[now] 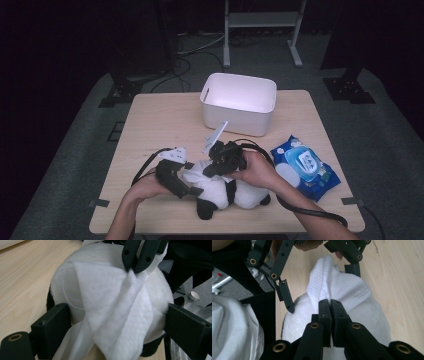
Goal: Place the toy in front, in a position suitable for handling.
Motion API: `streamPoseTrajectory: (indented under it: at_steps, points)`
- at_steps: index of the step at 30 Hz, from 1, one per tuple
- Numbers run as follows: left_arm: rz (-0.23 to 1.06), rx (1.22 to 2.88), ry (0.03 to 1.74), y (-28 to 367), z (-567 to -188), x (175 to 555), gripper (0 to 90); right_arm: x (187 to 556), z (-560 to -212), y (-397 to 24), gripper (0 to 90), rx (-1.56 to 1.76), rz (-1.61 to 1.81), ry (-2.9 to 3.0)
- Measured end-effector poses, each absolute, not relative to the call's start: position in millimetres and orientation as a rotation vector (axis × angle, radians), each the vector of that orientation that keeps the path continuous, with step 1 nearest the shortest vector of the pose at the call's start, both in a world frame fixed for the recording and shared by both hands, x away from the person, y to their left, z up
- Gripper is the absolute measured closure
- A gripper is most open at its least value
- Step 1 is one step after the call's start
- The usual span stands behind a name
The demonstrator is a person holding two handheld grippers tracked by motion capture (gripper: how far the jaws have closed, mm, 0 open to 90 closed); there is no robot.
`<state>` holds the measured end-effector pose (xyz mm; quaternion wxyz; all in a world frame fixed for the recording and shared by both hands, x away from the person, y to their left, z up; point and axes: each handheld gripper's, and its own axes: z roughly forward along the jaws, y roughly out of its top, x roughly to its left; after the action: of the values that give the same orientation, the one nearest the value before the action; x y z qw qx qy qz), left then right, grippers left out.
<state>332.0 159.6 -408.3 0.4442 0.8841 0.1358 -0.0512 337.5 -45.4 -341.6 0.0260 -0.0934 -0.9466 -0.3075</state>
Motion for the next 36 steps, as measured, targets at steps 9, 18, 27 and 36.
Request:
streamPoseTrajectory:
  at_steps: [9,18,27,36]
  points:
    - [-0.124,2.188,0.336,159,-408,333,8.6,338,-337,-55,70.4,-0.331,-0.966,-2.916]
    - [-0.127,2.197,0.332,159,-409,333,8.6,337,-345,-46,62.3,-0.29,-0.956,-2.893]
    - [-0.131,2.189,0.331,157,-408,332,8.6,332,-344,-50,84.8,-0.247,-0.94,-2.892]
    - [-0.125,2.192,0.334,156,-408,332,8.6,335,-337,-95,85.5,-0.392,-0.933,-2.936]
